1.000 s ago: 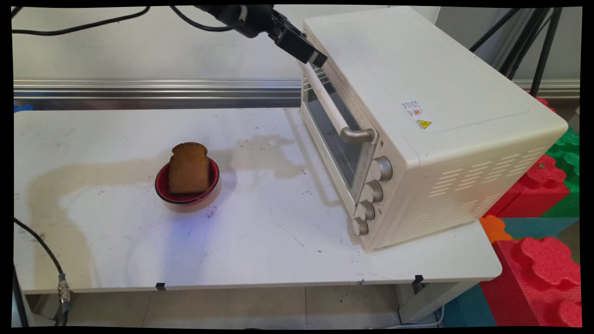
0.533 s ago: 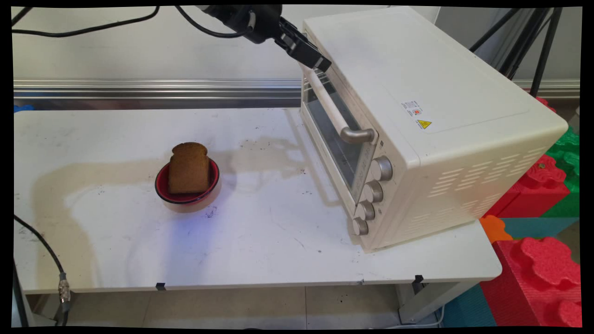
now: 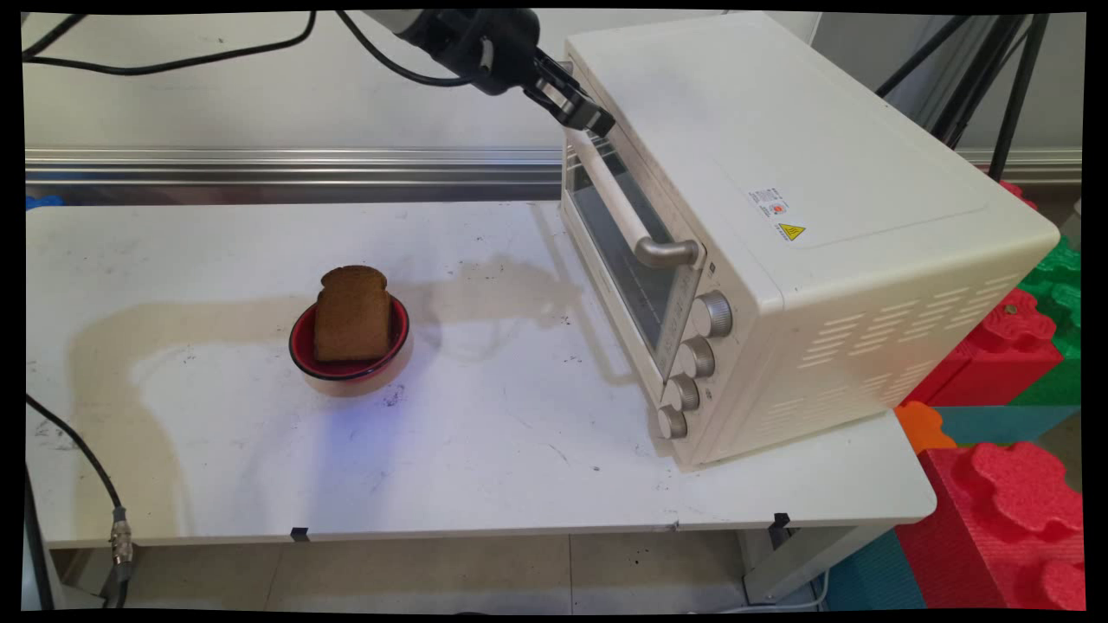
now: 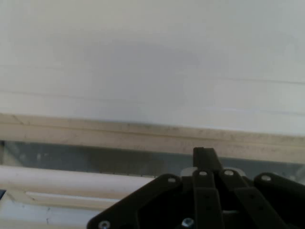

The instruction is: Open the oven

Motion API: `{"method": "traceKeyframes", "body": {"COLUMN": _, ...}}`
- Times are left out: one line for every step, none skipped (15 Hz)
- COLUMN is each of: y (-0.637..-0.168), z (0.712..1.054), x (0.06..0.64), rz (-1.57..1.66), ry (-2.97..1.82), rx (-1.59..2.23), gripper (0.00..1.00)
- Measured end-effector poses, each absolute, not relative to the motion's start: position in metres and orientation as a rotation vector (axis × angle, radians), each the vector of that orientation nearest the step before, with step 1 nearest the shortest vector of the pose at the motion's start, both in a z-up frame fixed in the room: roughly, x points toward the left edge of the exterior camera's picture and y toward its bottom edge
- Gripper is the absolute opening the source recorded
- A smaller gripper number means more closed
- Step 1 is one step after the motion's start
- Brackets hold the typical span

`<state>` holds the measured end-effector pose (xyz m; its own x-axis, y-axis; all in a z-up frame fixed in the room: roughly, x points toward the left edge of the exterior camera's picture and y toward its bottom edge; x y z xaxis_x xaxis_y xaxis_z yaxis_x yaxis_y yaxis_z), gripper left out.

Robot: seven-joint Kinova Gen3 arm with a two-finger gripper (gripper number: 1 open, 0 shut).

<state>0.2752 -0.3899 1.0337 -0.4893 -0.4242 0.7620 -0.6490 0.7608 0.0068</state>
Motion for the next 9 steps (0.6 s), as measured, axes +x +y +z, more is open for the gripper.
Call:
{"method": "traceKeyframes", "body": {"y": -0.392, "z": 1.032, "x": 0.273, "rz": 0.359, "ry": -2.161, "rx": 0.801, "gripper": 0.00}}
{"method": "traceKeyframes", "body": {"y": -0.393, "z": 1.030, "x": 0.272, "rz": 0.359, "ry": -2.162, "rx": 0.802, "gripper": 0.00}}
{"method": "traceKeyframes", "body": {"y": -0.395, "z": 1.028, "x": 0.270, "rz": 0.357, "ry": -2.164, "rx": 0.804, "gripper": 0.00}}
{"method": "traceKeyframes", "body": {"y": -0.396, "z": 1.027, "x": 0.268, "rz": 0.357, "ry": -2.165, "rx": 0.805, "gripper": 0.00}}
{"method": "traceKeyframes", "body": {"y": -0.398, "z": 1.025, "x": 0.266, "rz": 0.354, "ry": -2.167, "rx": 0.807, "gripper": 0.00}}
{"method": "traceKeyframes", "body": {"y": -0.399, "z": 1.023, "x": 0.264, "rz": 0.353, "ry": -2.168, "rx": 0.809, "gripper": 0.00}}
{"method": "traceKeyframes", "body": {"y": -0.401, "z": 1.021, "x": 0.263, "rz": 0.351, "ry": -2.170, "rx": 0.812, "gripper": 0.00}}
{"method": "traceKeyframes", "body": {"y": -0.403, "z": 1.018, "x": 0.261, "rz": 0.349, "ry": -2.172, "rx": 0.816, "gripper": 0.00}}
{"method": "traceKeyframes", "body": {"y": -0.405, "z": 1.015, "x": 0.259, "rz": 0.347, "ry": -2.174, "rx": 0.820, "gripper": 0.00}}
